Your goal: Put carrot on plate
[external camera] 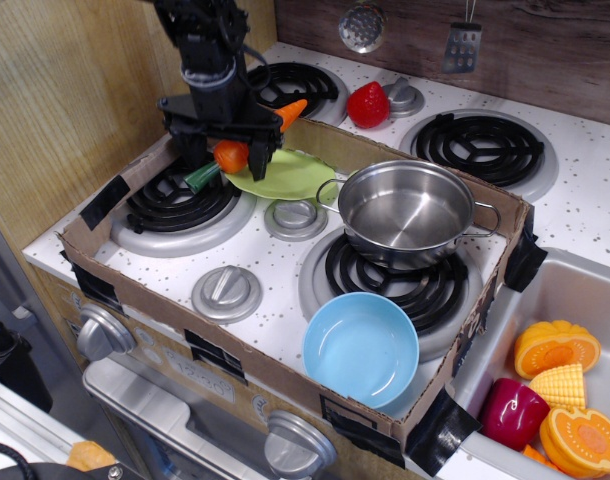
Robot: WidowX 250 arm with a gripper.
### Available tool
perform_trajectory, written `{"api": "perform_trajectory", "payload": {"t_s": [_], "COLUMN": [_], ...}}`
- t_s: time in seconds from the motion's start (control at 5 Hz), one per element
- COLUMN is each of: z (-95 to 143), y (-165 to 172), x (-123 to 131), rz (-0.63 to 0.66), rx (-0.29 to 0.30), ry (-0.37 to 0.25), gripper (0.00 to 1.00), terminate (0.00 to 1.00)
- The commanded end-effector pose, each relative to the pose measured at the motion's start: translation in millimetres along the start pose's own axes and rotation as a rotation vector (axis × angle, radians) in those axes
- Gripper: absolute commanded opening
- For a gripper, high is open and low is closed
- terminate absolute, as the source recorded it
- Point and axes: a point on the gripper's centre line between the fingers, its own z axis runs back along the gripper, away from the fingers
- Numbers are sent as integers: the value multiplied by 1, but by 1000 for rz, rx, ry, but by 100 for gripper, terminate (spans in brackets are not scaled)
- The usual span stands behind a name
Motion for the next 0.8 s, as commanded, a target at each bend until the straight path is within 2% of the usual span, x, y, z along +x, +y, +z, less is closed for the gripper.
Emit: {"api": "perform_trajectory", "payload": {"t_s": [0.0, 0.2, 0.4, 0.6], "z": [105, 143, 155, 155], "y": [-18, -18, -31, -31], "x": [28, 28, 23, 23], "rz": [7, 33, 62, 62], "rx": [139, 217, 223, 223], "ry": [-105, -91, -101, -101], "gripper": [100, 100, 100, 100], "terminate": [0, 0, 0, 0]}}
